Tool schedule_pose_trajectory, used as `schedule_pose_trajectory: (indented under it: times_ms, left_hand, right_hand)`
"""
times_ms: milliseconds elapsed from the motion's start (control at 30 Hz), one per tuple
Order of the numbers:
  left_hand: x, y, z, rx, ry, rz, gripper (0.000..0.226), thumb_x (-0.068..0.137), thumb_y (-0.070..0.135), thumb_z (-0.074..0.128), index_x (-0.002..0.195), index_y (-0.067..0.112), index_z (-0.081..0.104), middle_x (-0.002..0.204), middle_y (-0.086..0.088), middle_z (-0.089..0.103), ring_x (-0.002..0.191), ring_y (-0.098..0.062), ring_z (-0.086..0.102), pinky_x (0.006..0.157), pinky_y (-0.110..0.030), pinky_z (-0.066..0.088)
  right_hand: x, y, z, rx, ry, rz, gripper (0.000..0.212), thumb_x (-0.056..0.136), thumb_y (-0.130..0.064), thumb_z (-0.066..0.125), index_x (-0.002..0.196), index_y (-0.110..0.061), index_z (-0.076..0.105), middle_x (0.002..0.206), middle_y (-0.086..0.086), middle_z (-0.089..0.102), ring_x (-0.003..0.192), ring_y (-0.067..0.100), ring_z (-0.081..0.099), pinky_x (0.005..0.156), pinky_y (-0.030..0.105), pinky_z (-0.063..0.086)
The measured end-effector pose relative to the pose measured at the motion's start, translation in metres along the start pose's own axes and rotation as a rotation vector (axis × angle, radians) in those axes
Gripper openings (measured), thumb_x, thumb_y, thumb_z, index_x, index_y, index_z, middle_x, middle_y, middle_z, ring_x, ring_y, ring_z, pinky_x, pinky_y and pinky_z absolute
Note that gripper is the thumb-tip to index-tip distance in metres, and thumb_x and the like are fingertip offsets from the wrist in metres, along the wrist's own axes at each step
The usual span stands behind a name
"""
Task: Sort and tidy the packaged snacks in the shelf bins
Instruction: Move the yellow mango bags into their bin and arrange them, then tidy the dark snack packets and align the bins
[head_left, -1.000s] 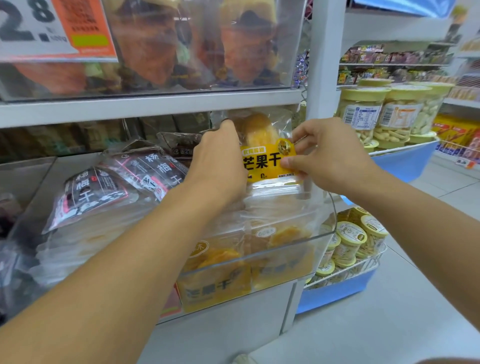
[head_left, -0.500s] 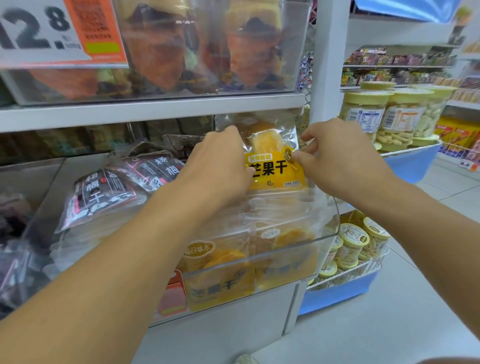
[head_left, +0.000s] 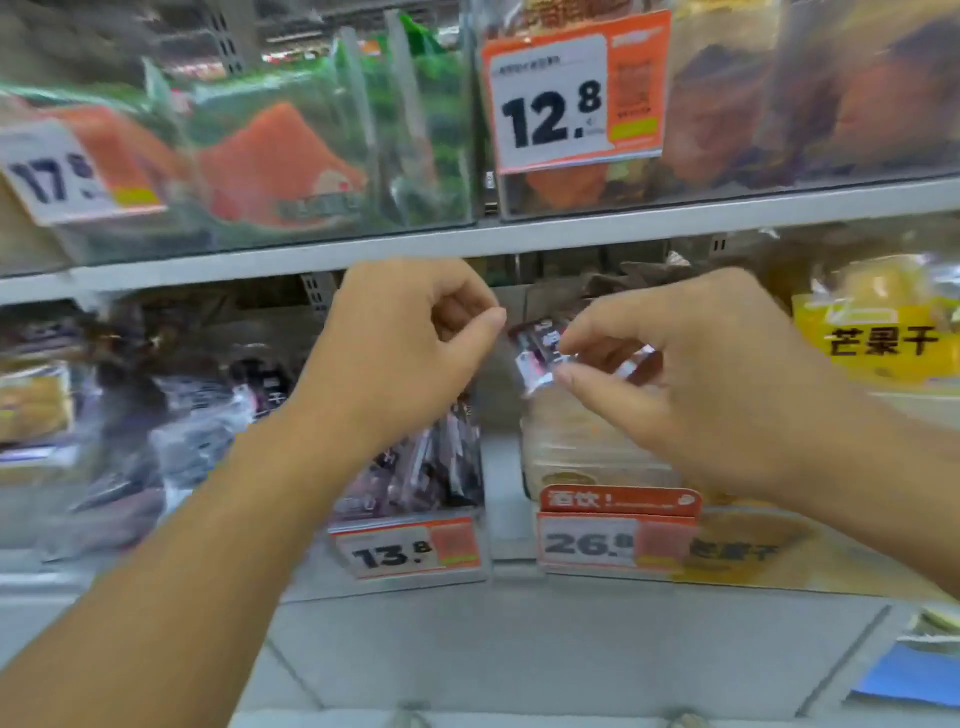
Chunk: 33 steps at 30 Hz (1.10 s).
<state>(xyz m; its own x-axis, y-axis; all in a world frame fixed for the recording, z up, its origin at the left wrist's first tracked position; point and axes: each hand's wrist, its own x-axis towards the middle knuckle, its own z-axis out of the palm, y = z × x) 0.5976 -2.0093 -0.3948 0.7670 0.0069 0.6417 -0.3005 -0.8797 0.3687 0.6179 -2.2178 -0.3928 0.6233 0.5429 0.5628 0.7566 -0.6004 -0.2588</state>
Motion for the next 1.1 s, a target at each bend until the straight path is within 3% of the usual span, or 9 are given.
schedule_pose_trajectory:
  times_ms: [133, 200, 300, 433, 600, 667, 767, 933, 1100]
  left_hand:
    - [-0.042, -0.072, -0.057, 0.174, -0.211, -0.33, 0.071, 0.069, 0.078, 0.064, 0.122, 0.031, 0.067, 0.123, 0.011, 0.067, 0.112, -0.005, 0.06, 0.097, -0.025, 0.046]
    - [-0.067, -0.094, -0.075, 0.258, -0.435, -0.355, 0.111, 0.055, 0.098, 0.051, 0.147, 0.036, 0.043, 0.155, 0.012, 0.038, 0.142, -0.007, 0.033, 0.114, -0.027, 0.029]
    - [-0.092, -0.126, -0.1, 0.36, -0.534, -0.325, 0.132, 0.036, 0.109, 0.039, 0.152, 0.048, 0.025, 0.163, 0.017, 0.013, 0.151, -0.01, 0.01, 0.123, -0.044, 0.02]
    - [-0.105, -0.152, -0.105, 0.405, -0.729, -0.338, 0.129, 0.033, 0.111, 0.021, 0.15, 0.059, 0.003, 0.162, 0.025, -0.012, 0.152, -0.013, -0.009, 0.122, -0.054, 0.015]
    - [-0.1, -0.172, -0.103, 0.27, -0.694, -0.289, 0.089, 0.043, 0.109, 0.026, 0.127, 0.08, 0.015, 0.162, 0.027, -0.007, 0.152, -0.01, -0.005, 0.122, -0.053, 0.016]
    - [-0.098, -0.171, -0.106, 0.217, -0.685, -0.308, 0.082, 0.055, 0.102, 0.039, 0.13, 0.077, 0.017, 0.162, 0.027, -0.006, 0.151, -0.006, -0.004, 0.122, -0.051, 0.018]
    - [-0.096, -0.169, -0.107, 0.193, -0.656, -0.354, 0.106, 0.058, 0.082, 0.056, 0.149, 0.06, 0.007, 0.164, 0.02, 0.0, 0.15, -0.004, -0.002, 0.123, -0.042, 0.019]
    - [-0.095, -0.18, -0.109, 0.202, -0.608, -0.311, 0.097, 0.069, 0.07, 0.065, 0.151, 0.056, 0.015, 0.163, 0.016, 0.006, 0.148, -0.002, -0.002, 0.121, -0.037, 0.016]
    - [-0.098, -0.189, -0.11, 0.188, -0.517, -0.262, 0.092, 0.069, 0.065, 0.073, 0.148, 0.055, 0.026, 0.157, 0.018, 0.02, 0.147, -0.006, 0.012, 0.117, -0.034, 0.023]
  right_hand:
    - [0.033, -0.039, 0.048, -0.059, -0.296, -0.108, 0.038, 0.093, -0.041, 0.064, 0.129, -0.032, 0.059, 0.125, -0.01, 0.063, 0.117, 0.013, 0.056, 0.099, 0.039, 0.047]
    - [0.051, -0.052, 0.063, -0.142, -0.434, -0.138, 0.052, 0.095, -0.04, 0.062, 0.144, -0.034, 0.044, 0.143, -0.009, 0.049, 0.131, 0.016, 0.046, 0.107, 0.039, 0.041]
    - [0.076, -0.064, 0.074, -0.202, -0.623, -0.135, 0.07, 0.09, -0.054, 0.065, 0.15, -0.032, 0.036, 0.149, -0.008, 0.044, 0.134, 0.017, 0.043, 0.11, 0.038, 0.039]
    - [0.092, -0.085, 0.09, -0.147, -0.906, -0.052, 0.084, 0.071, -0.075, 0.066, 0.142, -0.033, 0.049, 0.138, -0.016, 0.052, 0.124, 0.012, 0.052, 0.103, 0.035, 0.045]
    - [0.109, -0.088, 0.106, -0.055, -0.729, -0.065, 0.048, 0.07, -0.07, 0.073, 0.094, -0.029, 0.074, 0.086, -0.013, 0.072, 0.083, 0.005, 0.067, 0.079, 0.033, 0.056]
    - [0.111, -0.09, 0.109, -0.01, -0.776, -0.091, 0.044, 0.068, -0.065, 0.078, 0.097, -0.033, 0.073, 0.088, -0.016, 0.068, 0.083, -0.002, 0.062, 0.076, 0.025, 0.053]
    - [0.105, -0.093, 0.122, -0.069, -0.88, -0.165, 0.032, 0.074, -0.051, 0.082, 0.099, -0.033, 0.074, 0.096, -0.011, 0.063, 0.085, -0.001, 0.056, 0.069, 0.017, 0.044]
    - [0.108, -0.092, 0.134, -0.291, -0.738, -0.269, 0.023, 0.087, -0.049, 0.07, 0.08, -0.027, 0.066, 0.083, -0.008, 0.066, 0.085, 0.016, 0.06, 0.077, 0.04, 0.052]
    - [0.109, -0.119, 0.159, -0.384, -0.596, -0.502, 0.026, 0.092, -0.046, 0.064, 0.083, -0.021, 0.062, 0.066, -0.007, 0.053, 0.072, 0.017, 0.049, 0.061, 0.033, 0.043]
